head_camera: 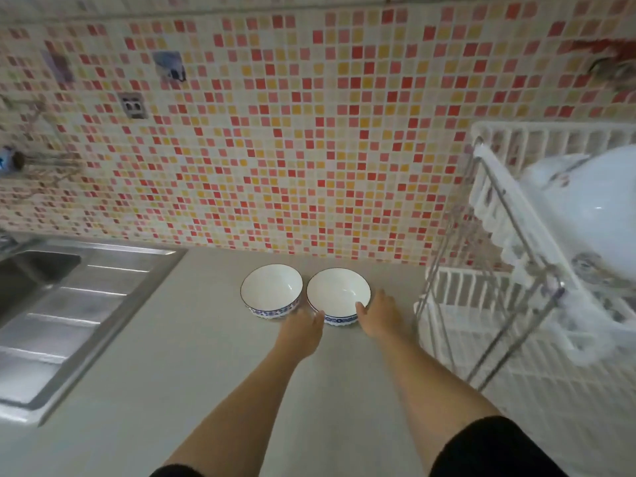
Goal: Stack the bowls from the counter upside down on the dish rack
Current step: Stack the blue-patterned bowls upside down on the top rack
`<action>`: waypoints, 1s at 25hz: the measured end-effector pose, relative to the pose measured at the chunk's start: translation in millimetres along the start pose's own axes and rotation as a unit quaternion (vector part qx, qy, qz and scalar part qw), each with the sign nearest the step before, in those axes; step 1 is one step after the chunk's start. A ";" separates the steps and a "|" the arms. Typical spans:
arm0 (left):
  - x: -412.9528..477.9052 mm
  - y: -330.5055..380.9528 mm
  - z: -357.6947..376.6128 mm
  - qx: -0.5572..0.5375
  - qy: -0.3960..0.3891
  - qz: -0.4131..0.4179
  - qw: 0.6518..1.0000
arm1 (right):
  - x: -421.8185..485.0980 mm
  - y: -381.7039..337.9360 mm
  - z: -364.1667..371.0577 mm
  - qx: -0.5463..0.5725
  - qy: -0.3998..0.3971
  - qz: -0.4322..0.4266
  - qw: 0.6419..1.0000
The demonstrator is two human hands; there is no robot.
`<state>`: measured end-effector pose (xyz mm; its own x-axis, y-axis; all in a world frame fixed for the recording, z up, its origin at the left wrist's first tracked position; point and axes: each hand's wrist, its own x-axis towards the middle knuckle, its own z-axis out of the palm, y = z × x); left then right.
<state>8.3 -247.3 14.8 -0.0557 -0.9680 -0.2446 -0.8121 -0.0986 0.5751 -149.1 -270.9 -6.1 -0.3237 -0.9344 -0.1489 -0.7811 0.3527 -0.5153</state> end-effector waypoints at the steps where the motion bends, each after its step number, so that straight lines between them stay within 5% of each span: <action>1: 14.3 -4.1 8.0 -0.002 -0.013 -0.012 1.000 | 12.8 0.5 11.0 0.011 -0.004 0.012 1.000; 6: 57.9 -8.6 34.1 -0.109 -0.039 -0.088 0.989 | 61.8 6.7 47.5 0.038 -0.026 0.103 0.994; 12: 65.0 -5.3 37.0 -0.265 -0.032 -0.128 0.955 | 59.2 18.5 52.3 0.148 -0.025 0.107 0.983; 17: 26.4 -9.9 20.4 -0.491 -0.042 -0.174 0.852 | -5.4 16.7 38.5 0.274 -0.027 0.076 0.958; 23: -70.0 6.6 -46.2 -0.519 -0.034 -0.123 0.845 | -101.7 7.2 -5.0 0.387 -0.001 -0.035 0.921; 25: -96.8 10.1 -73.9 -0.487 -0.026 -0.090 0.869 | -136.8 -1.5 -31.1 0.403 0.005 -0.119 0.908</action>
<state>48.4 -171.7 102.0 -0.0257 -0.9074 -0.4194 0.0641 -0.4202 0.9052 -120.2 -142.1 41.2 -0.2060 -0.9771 0.0529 -0.1876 -0.0136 -0.9822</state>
